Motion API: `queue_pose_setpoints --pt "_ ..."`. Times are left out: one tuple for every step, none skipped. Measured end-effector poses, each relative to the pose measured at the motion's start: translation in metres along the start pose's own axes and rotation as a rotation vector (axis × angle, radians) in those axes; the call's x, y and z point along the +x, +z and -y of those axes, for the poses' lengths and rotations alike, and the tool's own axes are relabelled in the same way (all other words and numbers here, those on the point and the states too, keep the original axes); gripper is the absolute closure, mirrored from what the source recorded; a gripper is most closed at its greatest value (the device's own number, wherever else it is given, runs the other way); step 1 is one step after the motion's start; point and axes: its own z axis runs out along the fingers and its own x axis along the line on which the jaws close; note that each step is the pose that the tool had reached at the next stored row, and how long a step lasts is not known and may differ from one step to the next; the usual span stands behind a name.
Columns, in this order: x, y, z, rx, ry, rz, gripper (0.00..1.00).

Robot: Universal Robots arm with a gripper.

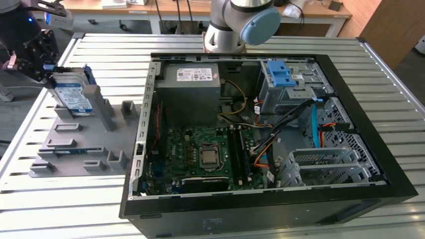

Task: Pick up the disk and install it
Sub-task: 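Pick up the disk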

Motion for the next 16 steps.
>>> queue_pose_setpoints --pt "0.0 0.0 0.0 0.0 0.0 0.0 0.59" --pt "0.0 0.0 0.0 0.0 0.0 -0.0001 0.59" --pt "0.0 0.0001 0.0 0.0001 0.0 0.0001 0.6" --pt "0.0 0.0001 0.0 0.0 0.0 0.0001 0.6" --pt "0.0 0.0001 0.0 0.0 0.0 0.0 0.63" --pt "0.0 0.0001 0.0 0.0 0.0 0.0 0.63" --pt "0.0001 0.0002 0.0 0.0001 0.0 0.0001 0.63" --pt "0.0003 0.0002 -0.0001 0.0001 -0.002 0.0001 0.63" --pt "0.0006 0.0002 -0.0002 -0.0001 -0.009 0.0 0.63" --pt "0.0007 0.0001 -0.0004 -0.0003 -0.02 -0.0001 0.63" --pt "0.0008 0.0001 -0.0006 -0.0006 -0.032 -0.0002 0.63" --pt "0.0008 0.0001 -0.0007 -0.0009 -0.045 -0.0004 0.63" --pt "0.0008 0.0 -0.0009 -0.0013 -0.059 -0.0005 0.63" --pt "0.0008 0.0 -0.001 -0.0016 -0.072 -0.0007 0.63" --pt "0.0009 0.0 -0.0011 -0.0017 -0.079 -0.0007 0.63" --pt "0.001 0.0 -0.0011 -0.0018 -0.08 -0.0008 0.63"
